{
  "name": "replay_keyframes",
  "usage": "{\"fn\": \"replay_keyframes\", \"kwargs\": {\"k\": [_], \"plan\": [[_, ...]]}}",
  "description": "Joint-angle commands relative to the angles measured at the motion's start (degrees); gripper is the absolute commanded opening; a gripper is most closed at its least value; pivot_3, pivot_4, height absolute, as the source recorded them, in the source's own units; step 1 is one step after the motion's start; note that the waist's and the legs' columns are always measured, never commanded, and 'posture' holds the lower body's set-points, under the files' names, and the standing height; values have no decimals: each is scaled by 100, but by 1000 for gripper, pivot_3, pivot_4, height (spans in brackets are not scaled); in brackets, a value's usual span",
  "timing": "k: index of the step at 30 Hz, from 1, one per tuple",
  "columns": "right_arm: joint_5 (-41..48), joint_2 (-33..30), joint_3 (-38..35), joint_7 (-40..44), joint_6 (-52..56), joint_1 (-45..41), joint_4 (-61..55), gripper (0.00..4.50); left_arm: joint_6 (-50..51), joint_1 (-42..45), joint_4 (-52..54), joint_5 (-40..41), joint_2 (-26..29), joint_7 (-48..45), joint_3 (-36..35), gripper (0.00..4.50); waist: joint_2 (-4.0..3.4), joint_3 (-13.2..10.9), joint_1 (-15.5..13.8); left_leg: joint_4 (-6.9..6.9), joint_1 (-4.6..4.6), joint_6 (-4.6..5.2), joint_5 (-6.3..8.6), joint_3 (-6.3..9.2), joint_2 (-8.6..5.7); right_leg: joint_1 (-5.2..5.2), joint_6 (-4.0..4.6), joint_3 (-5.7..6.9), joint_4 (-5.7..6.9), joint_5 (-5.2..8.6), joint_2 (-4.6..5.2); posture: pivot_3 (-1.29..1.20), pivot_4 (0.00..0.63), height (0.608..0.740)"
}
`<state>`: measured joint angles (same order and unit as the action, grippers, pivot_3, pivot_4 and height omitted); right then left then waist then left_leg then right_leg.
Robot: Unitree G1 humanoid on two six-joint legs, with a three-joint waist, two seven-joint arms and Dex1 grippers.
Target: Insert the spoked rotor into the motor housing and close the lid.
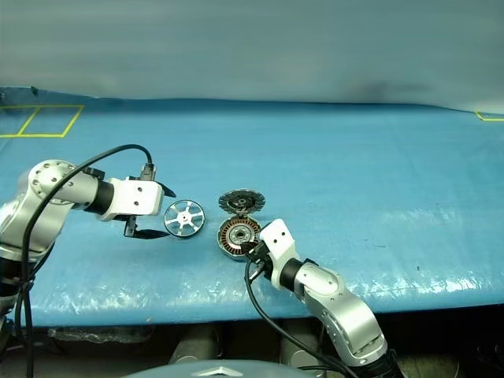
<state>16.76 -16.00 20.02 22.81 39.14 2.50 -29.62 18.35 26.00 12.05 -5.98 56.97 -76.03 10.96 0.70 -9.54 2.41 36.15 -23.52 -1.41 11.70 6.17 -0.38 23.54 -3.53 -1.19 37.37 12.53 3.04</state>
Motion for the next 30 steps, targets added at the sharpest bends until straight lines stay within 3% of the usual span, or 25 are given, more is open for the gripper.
{"fn": "replay_keyframes", "kwargs": {"k": [1, 15, 24, 30], "plan": [[-24, 26, 37, 99, -269, -53, -47, 40, 122, -141, 241, -7, 74, 314, -230, 4500, 0, 0, -9, 0, 1, 0, 0, -1, 0, -1, 0, -1, 0, 0, 0, 0, 150, 740], [90, -6, -75, 469, -888, 59, -102, 40, 1025, -17, 144, -155, -284, 872, 271, 4500, 1, 0, -17, 3, 12, -1, -1, -1, 2, 8, 6, 0, 43, 5, -3, 0, 150, 740], [215, -108, -538, 858, -1957, 654, 107, 40, 1342, 123, 53, -233, -458, 1132, 488, 4500, 1, 0, -23, 4, 14, -3, -2, -2, 1, 6, 8, -2, 41, 6, -2, 0, 150, 740], [87, -115, -596, 799, -2126, 798, 263, 40, 1535, 181, 35, -322, -531, 1213, 601, 4500, 2, 0, -18, 5, 20, -3, -3, -4, 3, 3, 20, -3, 47, 13, -3, 0, 150, 740]]}}
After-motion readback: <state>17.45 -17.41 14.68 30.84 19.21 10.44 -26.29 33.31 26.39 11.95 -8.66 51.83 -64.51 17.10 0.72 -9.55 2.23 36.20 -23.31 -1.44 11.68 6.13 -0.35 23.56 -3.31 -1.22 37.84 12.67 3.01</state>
